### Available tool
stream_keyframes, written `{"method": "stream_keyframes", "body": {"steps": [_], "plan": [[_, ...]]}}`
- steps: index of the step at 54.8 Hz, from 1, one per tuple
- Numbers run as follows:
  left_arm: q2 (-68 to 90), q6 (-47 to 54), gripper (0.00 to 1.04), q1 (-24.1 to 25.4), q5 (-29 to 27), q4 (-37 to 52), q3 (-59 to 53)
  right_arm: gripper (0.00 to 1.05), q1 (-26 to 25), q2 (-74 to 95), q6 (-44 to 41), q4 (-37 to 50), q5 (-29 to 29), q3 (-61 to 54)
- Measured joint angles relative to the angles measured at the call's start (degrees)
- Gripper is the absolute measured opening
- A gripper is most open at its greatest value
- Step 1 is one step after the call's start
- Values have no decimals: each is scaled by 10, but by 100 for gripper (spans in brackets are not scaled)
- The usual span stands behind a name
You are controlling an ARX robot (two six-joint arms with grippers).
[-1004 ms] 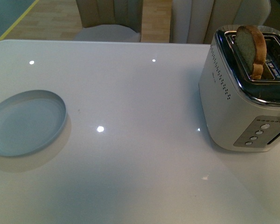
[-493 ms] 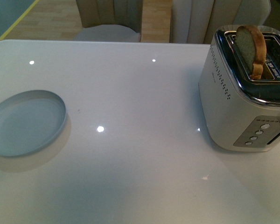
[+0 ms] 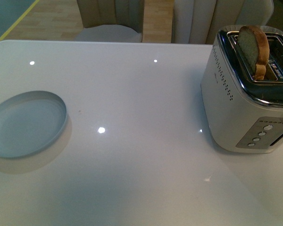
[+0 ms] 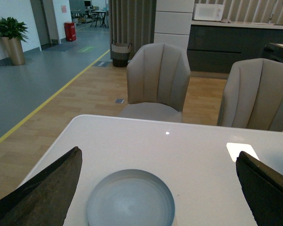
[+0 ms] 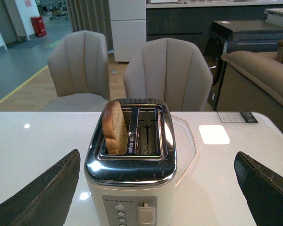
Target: Left arm holds plate, right arm toasts bread
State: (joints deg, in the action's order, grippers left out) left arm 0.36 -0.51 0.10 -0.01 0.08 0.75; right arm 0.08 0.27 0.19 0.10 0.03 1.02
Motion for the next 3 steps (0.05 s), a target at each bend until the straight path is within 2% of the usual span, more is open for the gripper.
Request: {"method": "stream_keyframes", "body": {"steps": [3], "plan": [[0,0,98,0,0,0,0,96,0,0,0,0,0,0]]}}
